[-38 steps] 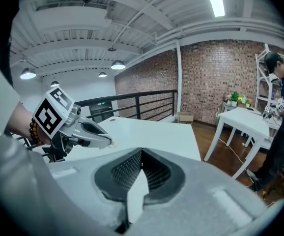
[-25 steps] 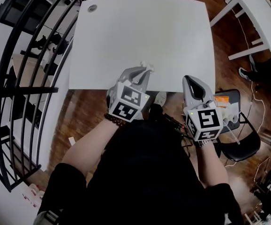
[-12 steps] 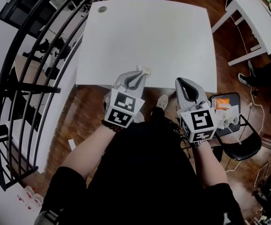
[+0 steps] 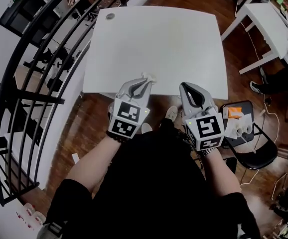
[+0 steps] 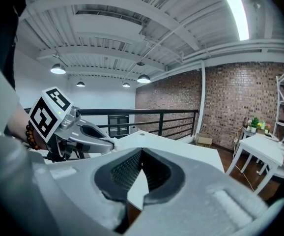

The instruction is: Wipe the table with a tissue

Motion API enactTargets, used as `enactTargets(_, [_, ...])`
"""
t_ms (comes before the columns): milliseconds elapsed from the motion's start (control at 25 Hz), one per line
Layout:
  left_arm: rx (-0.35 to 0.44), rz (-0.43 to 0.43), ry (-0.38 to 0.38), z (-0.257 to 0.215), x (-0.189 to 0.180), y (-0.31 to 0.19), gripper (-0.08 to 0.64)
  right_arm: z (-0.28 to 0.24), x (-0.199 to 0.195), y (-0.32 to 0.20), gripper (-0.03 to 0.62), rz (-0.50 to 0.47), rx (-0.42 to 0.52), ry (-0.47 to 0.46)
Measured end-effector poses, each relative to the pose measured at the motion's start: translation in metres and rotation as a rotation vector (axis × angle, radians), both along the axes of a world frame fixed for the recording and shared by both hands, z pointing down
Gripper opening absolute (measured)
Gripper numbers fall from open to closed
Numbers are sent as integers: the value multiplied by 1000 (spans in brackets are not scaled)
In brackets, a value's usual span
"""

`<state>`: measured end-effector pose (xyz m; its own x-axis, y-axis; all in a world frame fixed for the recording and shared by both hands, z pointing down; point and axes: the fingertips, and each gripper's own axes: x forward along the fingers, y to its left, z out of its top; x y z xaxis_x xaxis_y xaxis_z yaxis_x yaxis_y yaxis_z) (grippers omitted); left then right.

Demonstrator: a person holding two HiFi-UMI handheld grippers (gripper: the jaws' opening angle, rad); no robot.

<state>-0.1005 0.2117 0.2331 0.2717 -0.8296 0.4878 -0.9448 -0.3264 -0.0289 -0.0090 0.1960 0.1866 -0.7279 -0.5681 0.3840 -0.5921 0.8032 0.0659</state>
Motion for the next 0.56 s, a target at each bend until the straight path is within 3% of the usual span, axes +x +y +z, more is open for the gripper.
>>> enactTargets(560, [21, -7, -14, -10, -10, 6, 21, -8, -13, 8, -12, -18, 12, 0])
